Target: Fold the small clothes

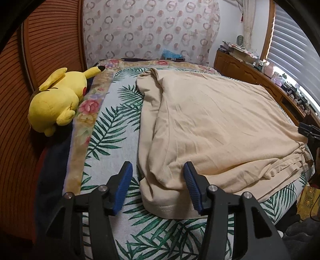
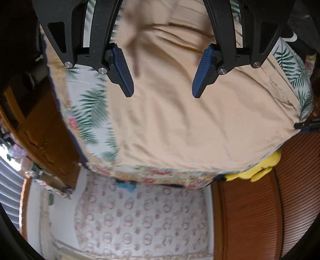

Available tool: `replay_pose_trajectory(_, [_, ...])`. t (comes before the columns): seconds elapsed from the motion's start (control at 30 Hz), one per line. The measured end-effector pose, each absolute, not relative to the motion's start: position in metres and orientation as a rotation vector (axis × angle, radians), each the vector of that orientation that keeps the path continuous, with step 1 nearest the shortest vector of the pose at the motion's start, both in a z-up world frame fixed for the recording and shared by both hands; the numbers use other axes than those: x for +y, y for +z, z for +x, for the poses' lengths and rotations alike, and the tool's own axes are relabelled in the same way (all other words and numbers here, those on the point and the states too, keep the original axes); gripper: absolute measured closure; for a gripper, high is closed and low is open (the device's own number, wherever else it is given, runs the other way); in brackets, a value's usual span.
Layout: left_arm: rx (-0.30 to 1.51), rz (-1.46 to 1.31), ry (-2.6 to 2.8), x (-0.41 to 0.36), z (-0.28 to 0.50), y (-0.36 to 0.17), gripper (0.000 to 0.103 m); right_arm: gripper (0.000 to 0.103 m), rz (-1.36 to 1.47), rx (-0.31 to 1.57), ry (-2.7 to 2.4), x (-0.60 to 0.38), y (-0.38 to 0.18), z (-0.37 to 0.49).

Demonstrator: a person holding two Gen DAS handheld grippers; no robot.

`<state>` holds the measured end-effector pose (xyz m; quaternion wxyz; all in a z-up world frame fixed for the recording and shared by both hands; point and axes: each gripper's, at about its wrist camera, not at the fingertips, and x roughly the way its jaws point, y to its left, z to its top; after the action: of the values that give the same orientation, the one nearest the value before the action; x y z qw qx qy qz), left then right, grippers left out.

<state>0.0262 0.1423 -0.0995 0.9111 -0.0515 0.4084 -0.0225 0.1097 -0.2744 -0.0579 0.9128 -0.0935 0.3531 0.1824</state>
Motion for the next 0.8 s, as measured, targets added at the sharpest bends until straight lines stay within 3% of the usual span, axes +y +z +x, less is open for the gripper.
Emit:
replay_pose_trajectory(0.3, [0.864, -0.106, -0.038, 0.143, 0.027, -0.106, 0.051, 0.041, -0.236, 0.813, 0.443, -0.241, -0.094, 0.126])
replay_pose_trajectory(0.8, [0.857, -0.115, -0.031, 0.140, 0.026, -0.107, 0.051, 0.037, -0.238, 0.837, 0.451, -0.242, -0.100, 0.128])
